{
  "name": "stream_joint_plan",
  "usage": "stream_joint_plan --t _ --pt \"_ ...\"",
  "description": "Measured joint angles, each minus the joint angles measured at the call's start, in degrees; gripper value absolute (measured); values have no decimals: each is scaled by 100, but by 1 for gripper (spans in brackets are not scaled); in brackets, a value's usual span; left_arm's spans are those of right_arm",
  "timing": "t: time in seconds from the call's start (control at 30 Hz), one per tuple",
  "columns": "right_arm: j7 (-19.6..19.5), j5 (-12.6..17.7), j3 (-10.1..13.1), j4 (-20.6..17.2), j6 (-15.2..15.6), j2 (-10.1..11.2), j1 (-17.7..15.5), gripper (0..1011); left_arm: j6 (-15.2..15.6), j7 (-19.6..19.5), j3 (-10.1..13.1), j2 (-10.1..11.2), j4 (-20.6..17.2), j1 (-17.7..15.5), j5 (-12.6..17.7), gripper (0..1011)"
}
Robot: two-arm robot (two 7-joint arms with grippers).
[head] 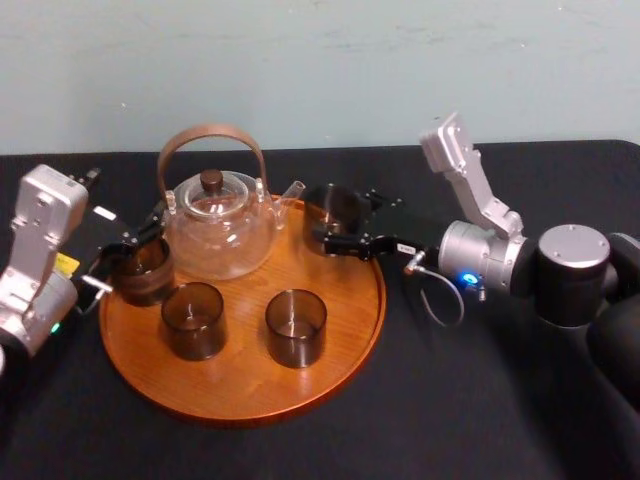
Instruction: Pick up the glass from the table and place it on the tray.
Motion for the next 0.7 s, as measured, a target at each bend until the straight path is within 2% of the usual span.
stream_joint_plan --t 0.33,0.7 --pt "135 -31 -120 319 -69 -166 148 900 0 0 0 0 0 0 0 1001" --pt "145 -40 -151 328 -25 -153 93 900 0 0 0 0 0 0 0 1001"
